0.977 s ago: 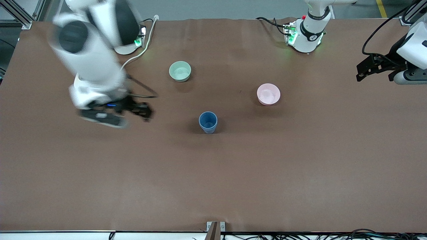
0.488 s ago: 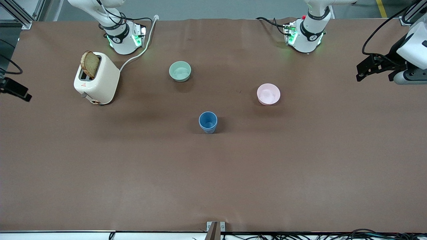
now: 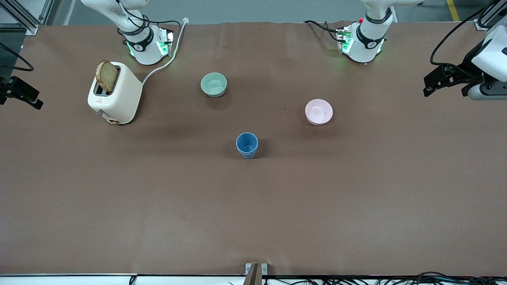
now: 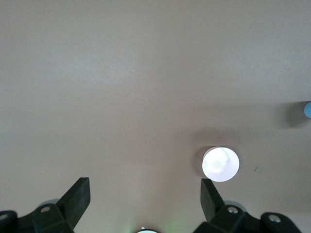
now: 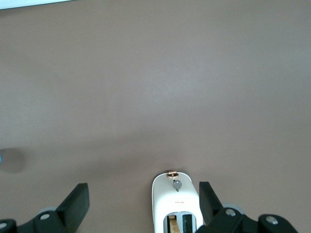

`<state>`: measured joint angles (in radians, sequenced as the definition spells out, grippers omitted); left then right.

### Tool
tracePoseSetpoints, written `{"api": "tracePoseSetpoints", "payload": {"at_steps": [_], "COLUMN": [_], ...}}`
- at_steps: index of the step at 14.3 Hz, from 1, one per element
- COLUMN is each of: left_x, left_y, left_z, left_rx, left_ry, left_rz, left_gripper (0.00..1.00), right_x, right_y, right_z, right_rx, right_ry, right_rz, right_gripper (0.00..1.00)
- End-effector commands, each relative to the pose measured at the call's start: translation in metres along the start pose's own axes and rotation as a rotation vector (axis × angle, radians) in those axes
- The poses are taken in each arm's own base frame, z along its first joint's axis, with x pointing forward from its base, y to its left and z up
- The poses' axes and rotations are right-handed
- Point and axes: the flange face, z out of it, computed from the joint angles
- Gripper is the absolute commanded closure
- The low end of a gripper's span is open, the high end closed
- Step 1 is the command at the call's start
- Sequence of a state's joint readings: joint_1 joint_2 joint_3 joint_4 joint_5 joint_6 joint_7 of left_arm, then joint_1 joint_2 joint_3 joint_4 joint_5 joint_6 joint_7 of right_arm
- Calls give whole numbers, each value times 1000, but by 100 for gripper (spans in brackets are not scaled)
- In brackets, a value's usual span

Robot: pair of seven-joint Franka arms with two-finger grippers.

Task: Stack blue cups with both arms

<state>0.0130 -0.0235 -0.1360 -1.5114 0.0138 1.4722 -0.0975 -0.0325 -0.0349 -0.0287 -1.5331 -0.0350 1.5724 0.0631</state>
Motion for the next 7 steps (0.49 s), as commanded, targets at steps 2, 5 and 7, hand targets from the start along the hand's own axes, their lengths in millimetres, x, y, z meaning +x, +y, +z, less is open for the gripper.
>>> {"api": "tracePoseSetpoints", "payload": {"at_steps": [2, 5, 7], "left_x": [-3, -3, -3], "left_y": [-3, -3, -3], "left_z": [-9, -8, -8], "left_rx": [0, 0, 1], "left_ry": [13, 11, 10], "left_rz": [11, 11, 11], "left_gripper": [0, 0, 0], "right_x": [2, 3, 6], "right_y": [-1, 1, 1], "right_z": [-9, -4, -2], "right_rx": [17, 14, 7], "right_ry": [2, -43, -94], "right_rz": [-32, -37, -41], "right_gripper": [0, 0, 0]}}
